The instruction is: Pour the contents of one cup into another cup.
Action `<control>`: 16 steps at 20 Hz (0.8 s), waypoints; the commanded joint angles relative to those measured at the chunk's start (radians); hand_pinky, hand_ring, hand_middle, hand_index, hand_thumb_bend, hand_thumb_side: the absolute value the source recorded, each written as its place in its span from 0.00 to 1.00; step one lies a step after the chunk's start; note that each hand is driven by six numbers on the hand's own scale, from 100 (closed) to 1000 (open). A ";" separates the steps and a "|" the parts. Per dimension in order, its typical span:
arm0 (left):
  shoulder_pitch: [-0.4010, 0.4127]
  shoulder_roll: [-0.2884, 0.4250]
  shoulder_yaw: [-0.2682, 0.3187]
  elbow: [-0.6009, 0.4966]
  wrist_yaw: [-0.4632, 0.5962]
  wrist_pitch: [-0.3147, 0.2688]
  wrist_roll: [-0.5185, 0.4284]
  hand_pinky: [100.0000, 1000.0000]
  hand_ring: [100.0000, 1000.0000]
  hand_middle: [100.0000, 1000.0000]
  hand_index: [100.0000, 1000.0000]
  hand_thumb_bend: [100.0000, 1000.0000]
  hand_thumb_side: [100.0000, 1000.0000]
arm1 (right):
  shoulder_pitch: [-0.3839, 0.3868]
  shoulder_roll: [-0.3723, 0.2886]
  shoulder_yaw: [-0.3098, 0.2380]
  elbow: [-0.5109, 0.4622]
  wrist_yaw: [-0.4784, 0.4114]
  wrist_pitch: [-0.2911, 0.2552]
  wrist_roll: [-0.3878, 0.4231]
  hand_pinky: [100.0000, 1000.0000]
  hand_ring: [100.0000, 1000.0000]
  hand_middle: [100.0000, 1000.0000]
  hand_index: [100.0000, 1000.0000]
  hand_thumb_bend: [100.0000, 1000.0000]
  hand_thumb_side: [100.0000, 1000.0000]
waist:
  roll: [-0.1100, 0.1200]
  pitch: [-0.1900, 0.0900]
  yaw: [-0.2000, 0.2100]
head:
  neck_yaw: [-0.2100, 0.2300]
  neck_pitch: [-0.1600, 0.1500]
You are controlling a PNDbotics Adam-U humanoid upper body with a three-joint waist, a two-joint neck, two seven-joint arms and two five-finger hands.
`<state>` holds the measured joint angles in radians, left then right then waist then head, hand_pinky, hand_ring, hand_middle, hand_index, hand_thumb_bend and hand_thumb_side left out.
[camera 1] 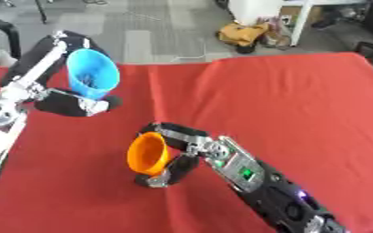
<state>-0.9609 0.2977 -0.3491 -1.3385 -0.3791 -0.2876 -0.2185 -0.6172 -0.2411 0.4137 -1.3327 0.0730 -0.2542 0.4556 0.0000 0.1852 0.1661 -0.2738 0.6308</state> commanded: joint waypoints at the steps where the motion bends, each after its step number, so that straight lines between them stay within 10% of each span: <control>1: -0.019 0.029 -0.003 -0.042 -0.062 -0.016 0.004 0.37 0.30 0.36 0.59 0.53 0.00 | -0.014 -0.002 -0.009 -0.005 -0.007 0.000 -0.006 0.51 0.38 0.35 0.58 0.24 0.00 | 0.004 -0.020 0.001 | -0.003 -0.007; 16: -0.001 0.024 -0.032 -0.035 -0.291 -0.071 0.082 0.37 0.30 0.29 0.59 0.55 0.00 | -0.011 0.005 -0.007 0.005 -0.045 0.013 0.000 0.51 0.38 0.35 0.58 0.24 0.00 | 0.000 -0.020 0.000 | -0.005 -0.004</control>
<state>-0.9450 0.3080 -0.3843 -1.3640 -0.6541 -0.3546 -0.1476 -0.6155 -0.2341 0.4137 -1.3200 0.0437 -0.2445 0.4565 -0.0016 0.1851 0.1660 -0.2757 0.6308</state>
